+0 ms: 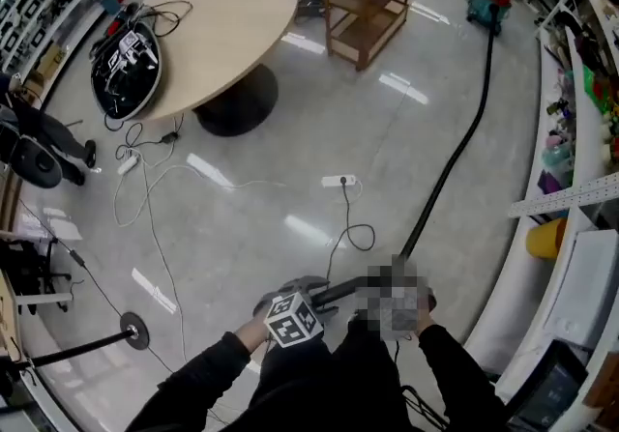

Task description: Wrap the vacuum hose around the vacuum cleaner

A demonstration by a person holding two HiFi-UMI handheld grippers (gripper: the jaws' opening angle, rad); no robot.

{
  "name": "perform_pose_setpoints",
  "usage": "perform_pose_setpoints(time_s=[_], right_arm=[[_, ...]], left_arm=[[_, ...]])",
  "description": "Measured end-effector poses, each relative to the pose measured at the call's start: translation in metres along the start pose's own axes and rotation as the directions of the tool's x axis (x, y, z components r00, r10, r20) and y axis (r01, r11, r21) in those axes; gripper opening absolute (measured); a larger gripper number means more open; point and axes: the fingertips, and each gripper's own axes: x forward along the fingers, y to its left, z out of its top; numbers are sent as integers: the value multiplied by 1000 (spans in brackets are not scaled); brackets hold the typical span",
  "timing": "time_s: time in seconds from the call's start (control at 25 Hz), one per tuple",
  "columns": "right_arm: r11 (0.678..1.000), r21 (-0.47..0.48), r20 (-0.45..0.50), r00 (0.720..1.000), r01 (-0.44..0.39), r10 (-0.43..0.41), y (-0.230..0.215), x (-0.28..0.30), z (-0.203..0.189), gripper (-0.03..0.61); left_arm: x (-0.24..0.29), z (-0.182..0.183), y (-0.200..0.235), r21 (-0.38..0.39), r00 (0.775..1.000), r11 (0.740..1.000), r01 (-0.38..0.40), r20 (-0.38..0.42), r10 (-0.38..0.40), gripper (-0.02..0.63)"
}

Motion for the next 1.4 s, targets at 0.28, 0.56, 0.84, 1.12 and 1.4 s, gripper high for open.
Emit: perform_pose_setpoints(time_s=[0.28, 0.56, 0.84, 1.12, 1.4], right_arm=[[992, 117, 83, 994, 56, -66, -14, -80, -33, 181], [967, 221, 213, 961, 127, -175, -56, -151, -71, 183], [925, 317, 327, 891, 211, -315, -109, -210, -85, 186], [809, 577, 350, 862, 110, -367, -165, -242, -129, 181], [678, 734, 334, 848, 40, -411, -239, -292, -154, 183]], left_arm=[[8, 88, -52, 137, 995, 990, -25, -92, 38, 166], [19, 191, -95, 244, 985, 969, -33, -155, 73, 164], [15, 285, -121, 245, 989, 967, -67, -114, 97, 166], [-75, 434, -99, 145, 825, 961, -235, 553, 118, 250], [-74, 434, 33, -133, 670, 931, -339, 661, 338, 249]])
